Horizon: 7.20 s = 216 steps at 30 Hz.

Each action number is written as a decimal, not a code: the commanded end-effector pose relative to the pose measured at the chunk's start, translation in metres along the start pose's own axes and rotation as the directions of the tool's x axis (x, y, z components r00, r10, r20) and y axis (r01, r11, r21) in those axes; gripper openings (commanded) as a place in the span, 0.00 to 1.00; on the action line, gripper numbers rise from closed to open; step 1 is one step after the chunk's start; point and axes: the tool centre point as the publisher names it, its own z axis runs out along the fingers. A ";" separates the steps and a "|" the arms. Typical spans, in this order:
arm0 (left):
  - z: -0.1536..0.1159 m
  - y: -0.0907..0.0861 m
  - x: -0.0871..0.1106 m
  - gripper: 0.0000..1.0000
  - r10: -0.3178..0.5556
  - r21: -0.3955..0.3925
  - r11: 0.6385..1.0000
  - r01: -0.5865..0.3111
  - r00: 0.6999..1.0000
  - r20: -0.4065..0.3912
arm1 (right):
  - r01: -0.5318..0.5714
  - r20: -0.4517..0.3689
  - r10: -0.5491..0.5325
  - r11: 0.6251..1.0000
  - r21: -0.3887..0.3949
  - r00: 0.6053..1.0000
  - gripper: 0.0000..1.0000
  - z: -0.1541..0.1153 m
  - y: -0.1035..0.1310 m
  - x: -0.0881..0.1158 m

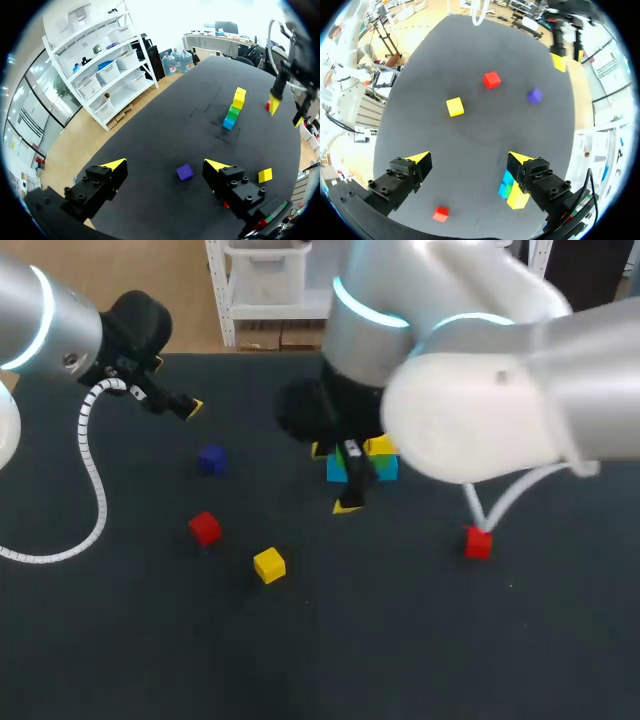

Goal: Place the blue cubes, place green cubes on the blue cubes, place the yellow cubes on the green cubes, then place the red cubes on the yellow cubes, and place purple cube on the red cubes.

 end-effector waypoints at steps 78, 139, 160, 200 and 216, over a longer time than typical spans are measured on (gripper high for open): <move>-0.018 0.007 -0.005 1.00 0.121 -0.041 0.991 -0.124 0.989 -0.081 | -0.677 0.418 0.533 0.566 0.470 0.736 1.00 -0.092 0.007 0.207; 0.013 -0.187 0.033 1.00 0.320 0.403 0.896 -0.185 0.899 -0.300 | -0.677 0.418 0.533 0.566 0.470 0.736 1.00 -0.092 0.007 0.207; 0.008 -0.154 0.031 1.00 0.244 0.339 0.932 -0.131 0.917 -0.316 | -0.677 0.418 0.533 0.566 0.470 0.736 1.00 -0.092 0.007 0.207; 0.034 -0.250 0.063 1.00 0.222 0.393 0.919 -0.040 0.874 -0.432 | -0.677 0.418 0.533 0.566 0.470 0.736 1.00 -0.092 0.007 0.207; 0.037 -0.256 0.078 0.98 0.204 0.365 0.931 -0.011 0.845 -0.495 | -0.677 0.418 0.533 0.566 0.470 0.736 1.00 -0.092 0.007 0.207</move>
